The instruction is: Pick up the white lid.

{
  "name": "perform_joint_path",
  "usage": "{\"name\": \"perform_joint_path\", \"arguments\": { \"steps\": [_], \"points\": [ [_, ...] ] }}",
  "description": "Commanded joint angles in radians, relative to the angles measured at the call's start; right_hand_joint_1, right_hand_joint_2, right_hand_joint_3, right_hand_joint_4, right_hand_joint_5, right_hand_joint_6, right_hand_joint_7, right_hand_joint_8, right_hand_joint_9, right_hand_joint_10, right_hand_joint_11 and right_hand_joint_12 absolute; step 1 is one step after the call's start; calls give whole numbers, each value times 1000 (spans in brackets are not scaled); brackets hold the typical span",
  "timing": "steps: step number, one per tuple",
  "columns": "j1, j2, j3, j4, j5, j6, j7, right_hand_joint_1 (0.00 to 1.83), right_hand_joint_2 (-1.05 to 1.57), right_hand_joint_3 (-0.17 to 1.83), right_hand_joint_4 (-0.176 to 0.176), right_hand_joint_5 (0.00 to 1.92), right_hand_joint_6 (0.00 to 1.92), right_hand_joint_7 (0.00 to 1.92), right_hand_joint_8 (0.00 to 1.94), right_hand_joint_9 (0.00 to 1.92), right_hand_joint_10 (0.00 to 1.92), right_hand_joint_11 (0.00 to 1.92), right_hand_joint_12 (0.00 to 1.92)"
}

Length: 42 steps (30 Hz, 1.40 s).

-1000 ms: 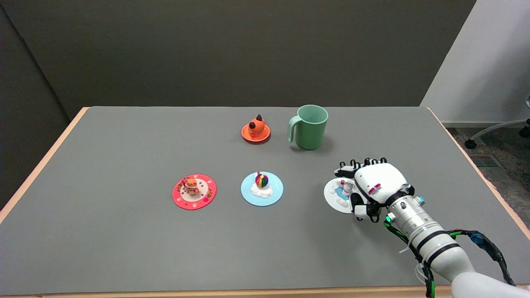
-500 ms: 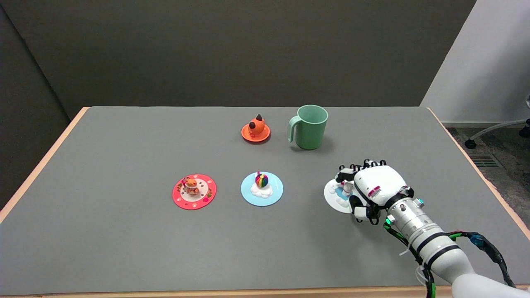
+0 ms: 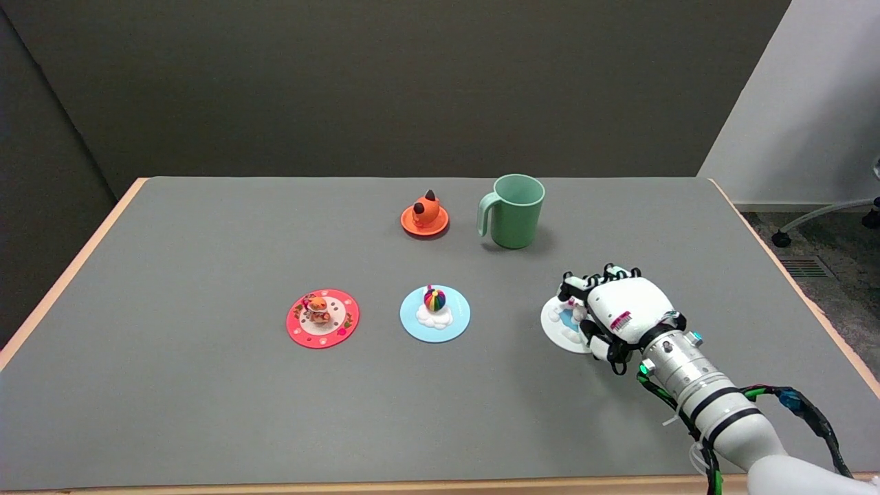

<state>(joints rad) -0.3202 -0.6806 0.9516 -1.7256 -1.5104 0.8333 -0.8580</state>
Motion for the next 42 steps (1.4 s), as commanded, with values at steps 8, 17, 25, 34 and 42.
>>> {"name": "perform_joint_path", "arguments": {
  "steps": [8,17,25,34,42],
  "points": [
    [-1,-3,2,19,-1,7,-5,1262,1231,226,75,220,1031,557,1651,582,754,260,1390],
    [-5,-5,-7,26,1,8,-5,1061,1288,153,12,526,1733,592,1516,601,810,277,1428],
    [-8,-6,-7,22,0,20,-5,1070,1276,155,17,563,1696,592,1502,613,821,280,1454],
    [7,-12,-19,24,2,10,-2,1086,1258,146,21,589,1650,633,1453,662,816,344,1461],
    [44,-2,7,-5,8,-91,0,1113,1234,129,15,633,1598,692,1368,712,800,399,1433]
  ]
}}
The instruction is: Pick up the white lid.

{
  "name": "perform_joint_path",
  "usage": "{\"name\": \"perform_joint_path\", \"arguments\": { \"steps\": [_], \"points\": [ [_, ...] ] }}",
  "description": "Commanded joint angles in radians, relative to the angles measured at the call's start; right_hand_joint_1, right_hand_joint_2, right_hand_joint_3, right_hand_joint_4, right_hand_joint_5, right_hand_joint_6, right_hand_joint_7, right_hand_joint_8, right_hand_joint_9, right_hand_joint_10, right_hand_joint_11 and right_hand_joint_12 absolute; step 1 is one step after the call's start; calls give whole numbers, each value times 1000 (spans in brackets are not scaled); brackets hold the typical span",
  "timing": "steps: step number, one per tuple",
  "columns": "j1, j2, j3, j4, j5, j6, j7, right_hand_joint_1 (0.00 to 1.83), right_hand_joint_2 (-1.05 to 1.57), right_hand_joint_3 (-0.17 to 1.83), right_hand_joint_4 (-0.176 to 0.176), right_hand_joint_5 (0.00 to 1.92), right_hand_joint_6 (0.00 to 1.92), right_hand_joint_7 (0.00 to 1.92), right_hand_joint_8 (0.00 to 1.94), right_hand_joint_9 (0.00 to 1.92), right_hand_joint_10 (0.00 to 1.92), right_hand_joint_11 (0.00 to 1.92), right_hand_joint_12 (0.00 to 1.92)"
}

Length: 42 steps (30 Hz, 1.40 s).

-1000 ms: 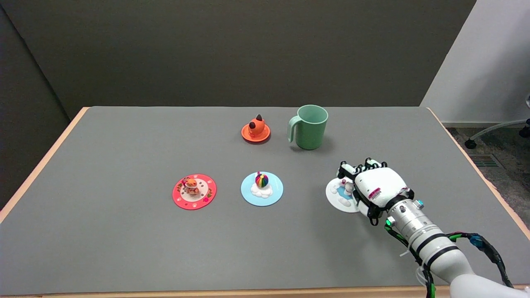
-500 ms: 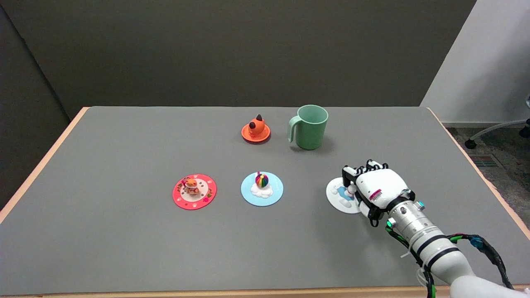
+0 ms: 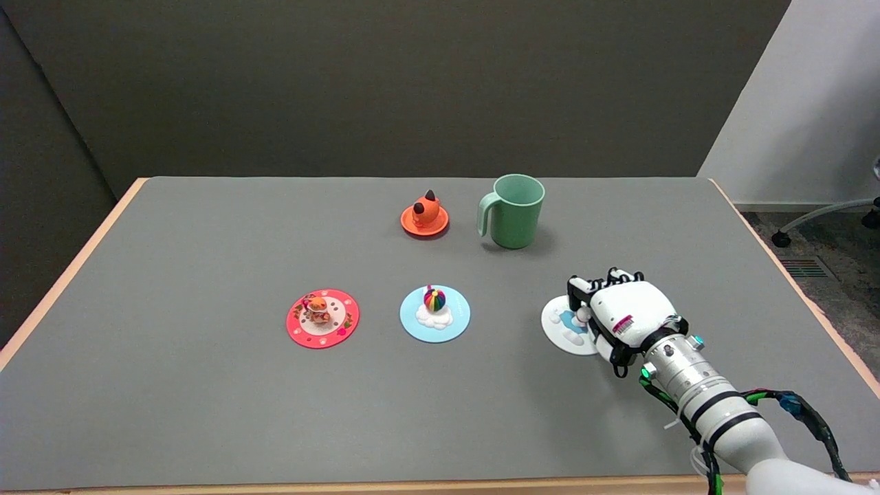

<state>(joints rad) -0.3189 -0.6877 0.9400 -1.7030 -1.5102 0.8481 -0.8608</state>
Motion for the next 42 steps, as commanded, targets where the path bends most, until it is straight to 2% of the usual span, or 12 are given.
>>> {"name": "perform_joint_path", "arguments": {
  "steps": [1,5,12,17,34,42],
  "points": [
    [47,6,25,-34,19,-125,3,1116,1230,130,16,637,1592,699,1359,716,796,410,1426],
    [68,11,52,-62,82,-176,-4,1126,1214,126,13,661,1557,738,1308,750,776,457,1402],
    [88,16,118,-99,104,-257,-11,1143,1183,143,12,692,1518,782,1245,787,752,480,1396],
    [95,19,165,-119,187,-322,-71,1154,1164,150,10,715,1485,811,1205,809,736,536,1371],
    [95,22,249,-140,342,-414,-179,1181,1120,155,10,782,1390,894,1085,874,703,629,1319],
    [100,25,279,-141,353,-434,-182,1186,1107,164,10,788,1375,913,1067,886,702,639,1324]
  ]
}}
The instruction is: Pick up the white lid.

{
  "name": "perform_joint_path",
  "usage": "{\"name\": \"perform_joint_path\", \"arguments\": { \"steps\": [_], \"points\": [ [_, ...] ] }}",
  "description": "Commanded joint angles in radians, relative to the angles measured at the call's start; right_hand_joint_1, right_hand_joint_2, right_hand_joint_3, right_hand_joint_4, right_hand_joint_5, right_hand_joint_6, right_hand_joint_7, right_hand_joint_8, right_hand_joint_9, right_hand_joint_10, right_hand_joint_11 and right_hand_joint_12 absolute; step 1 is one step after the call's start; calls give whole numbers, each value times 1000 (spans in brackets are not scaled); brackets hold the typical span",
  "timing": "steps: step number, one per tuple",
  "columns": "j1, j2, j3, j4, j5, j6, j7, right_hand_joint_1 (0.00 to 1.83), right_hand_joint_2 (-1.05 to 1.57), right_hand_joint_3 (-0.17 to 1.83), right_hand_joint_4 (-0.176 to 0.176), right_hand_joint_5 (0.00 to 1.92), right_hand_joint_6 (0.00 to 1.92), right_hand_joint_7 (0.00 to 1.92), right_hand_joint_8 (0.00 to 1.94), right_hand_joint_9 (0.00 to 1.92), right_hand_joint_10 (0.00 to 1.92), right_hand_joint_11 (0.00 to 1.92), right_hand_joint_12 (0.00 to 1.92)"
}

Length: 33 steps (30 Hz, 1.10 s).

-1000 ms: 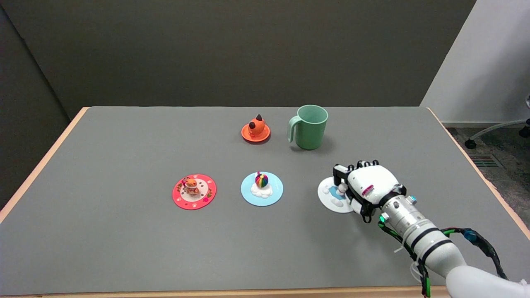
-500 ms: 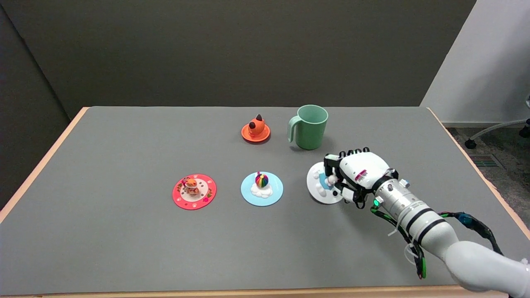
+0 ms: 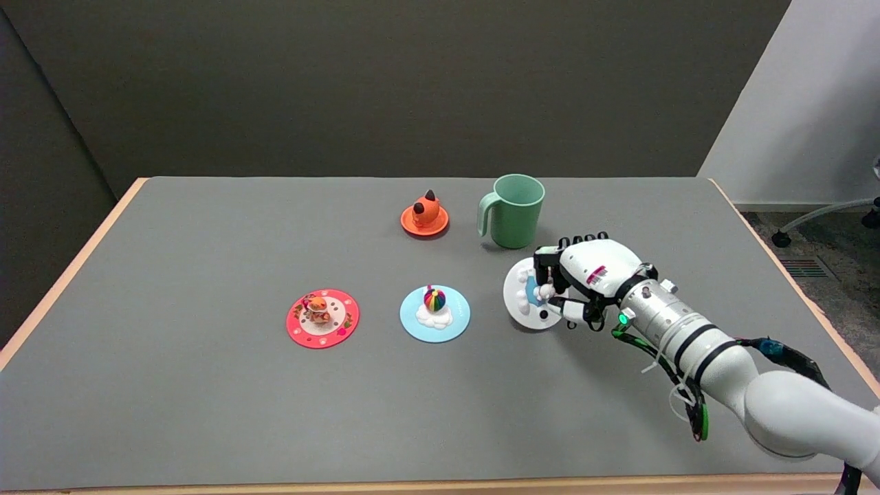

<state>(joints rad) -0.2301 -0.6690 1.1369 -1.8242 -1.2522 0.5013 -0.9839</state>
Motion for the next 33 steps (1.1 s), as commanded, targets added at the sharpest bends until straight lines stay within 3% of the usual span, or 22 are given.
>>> {"name": "perform_joint_path", "arguments": {
  "steps": [1,14,25,28,33],
  "points": [
    [11,6,87,-20,95,-91,-59,1186,1104,169,10,790,1371,916,1064,885,702,639,1322],
    [12,28,137,-34,202,-97,-61,1192,1079,190,18,820,1329,939,1032,913,714,680,1283],
    [37,124,139,-35,424,-97,-133,1207,1052,196,17,850,1266,998,960,965,672,703,1297],
    [39,149,152,-34,473,-99,-133,1202,1057,198,20,841,1275,987,977,952,720,746,1201],
    [39,186,173,-33,570,-113,-133,1212,1036,209,19,867,1246,1016,936,985,667,732,1267]
  ]
}}
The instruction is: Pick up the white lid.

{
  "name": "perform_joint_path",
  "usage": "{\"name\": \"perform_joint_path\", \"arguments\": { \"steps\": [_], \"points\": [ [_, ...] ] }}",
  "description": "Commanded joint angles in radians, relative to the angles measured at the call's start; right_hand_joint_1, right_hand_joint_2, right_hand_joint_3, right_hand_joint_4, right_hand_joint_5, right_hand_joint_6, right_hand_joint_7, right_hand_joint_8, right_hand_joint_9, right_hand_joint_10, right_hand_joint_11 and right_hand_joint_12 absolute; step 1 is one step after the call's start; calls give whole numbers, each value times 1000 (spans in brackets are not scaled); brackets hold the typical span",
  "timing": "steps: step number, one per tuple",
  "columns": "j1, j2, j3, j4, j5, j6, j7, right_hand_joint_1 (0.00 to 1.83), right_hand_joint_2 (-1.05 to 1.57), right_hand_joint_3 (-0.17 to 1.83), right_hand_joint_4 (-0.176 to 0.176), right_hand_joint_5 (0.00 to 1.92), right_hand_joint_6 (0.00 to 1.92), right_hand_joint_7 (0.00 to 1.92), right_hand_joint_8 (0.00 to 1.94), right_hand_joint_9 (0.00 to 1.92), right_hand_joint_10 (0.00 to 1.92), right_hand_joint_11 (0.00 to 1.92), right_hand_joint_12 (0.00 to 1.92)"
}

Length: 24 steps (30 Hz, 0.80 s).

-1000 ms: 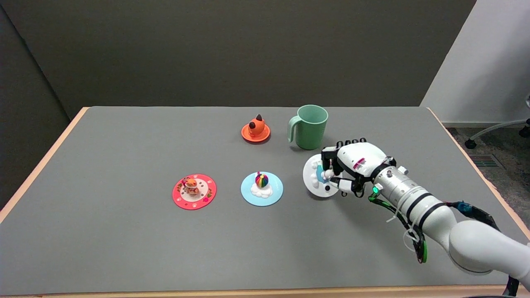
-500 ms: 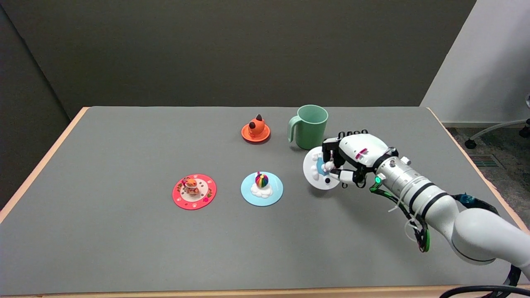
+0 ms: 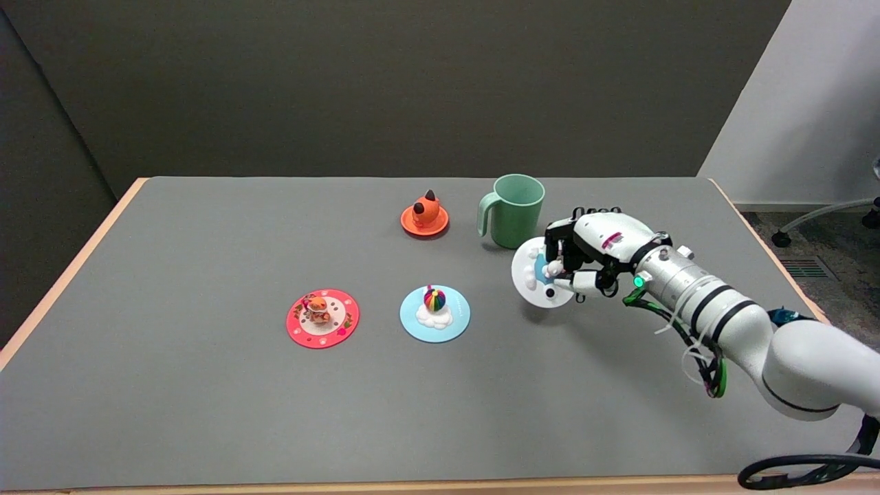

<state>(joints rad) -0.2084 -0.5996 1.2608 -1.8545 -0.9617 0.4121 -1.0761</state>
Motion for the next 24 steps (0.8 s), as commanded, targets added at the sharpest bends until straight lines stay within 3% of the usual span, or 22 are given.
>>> {"name": "perform_joint_path", "arguments": {
  "steps": [1,23,24],
  "points": [
    [17,125,54,-2,295,-25,-41,1211,1040,201,19,868,1245,1016,936,984,670,734,1265],
    [27,247,161,-9,609,-88,-122,1216,1035,194,19,880,1205,1038,923,1006,683,779,1296],
    [27,248,166,-9,616,-90,-123,1296,1034,175,-42,875,1222,1029,953,987,838,793,1250]
  ]
}}
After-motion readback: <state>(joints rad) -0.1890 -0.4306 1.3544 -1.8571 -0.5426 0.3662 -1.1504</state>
